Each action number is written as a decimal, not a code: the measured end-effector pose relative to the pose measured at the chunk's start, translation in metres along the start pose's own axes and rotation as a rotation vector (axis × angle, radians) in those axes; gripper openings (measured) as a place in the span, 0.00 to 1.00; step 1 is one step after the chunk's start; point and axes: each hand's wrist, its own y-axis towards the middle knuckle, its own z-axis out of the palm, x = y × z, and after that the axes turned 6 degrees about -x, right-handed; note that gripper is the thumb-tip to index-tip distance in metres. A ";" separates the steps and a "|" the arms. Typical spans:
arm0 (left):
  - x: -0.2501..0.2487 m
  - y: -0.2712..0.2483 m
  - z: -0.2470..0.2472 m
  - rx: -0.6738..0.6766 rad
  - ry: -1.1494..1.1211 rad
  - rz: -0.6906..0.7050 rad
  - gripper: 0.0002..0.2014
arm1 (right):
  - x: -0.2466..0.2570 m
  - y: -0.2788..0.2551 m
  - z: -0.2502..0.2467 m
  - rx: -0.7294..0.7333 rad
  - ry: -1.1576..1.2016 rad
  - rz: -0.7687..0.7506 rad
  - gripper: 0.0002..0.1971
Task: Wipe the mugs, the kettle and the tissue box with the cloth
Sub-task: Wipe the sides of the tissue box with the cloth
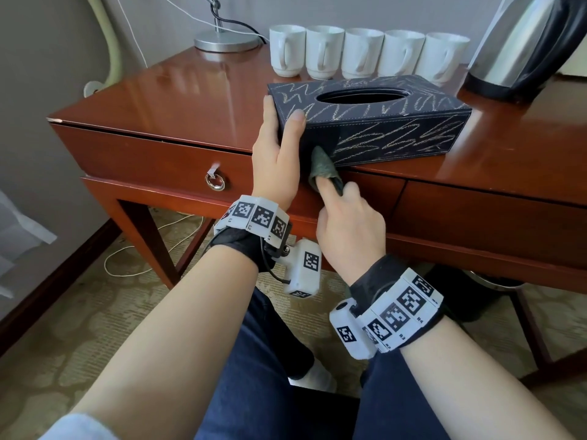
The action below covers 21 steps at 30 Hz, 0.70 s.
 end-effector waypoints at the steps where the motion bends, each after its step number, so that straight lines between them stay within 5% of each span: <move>1: 0.000 0.000 0.000 0.003 -0.009 -0.004 0.38 | 0.000 0.001 0.000 -0.016 -0.002 -0.013 0.24; 7: 0.000 0.000 -0.001 0.020 -0.026 -0.011 0.40 | -0.012 0.011 -0.005 -0.103 -0.033 0.047 0.22; 21: 0.002 0.002 -0.004 0.040 -0.031 -0.015 0.39 | -0.026 -0.005 0.012 0.006 -0.105 -0.011 0.24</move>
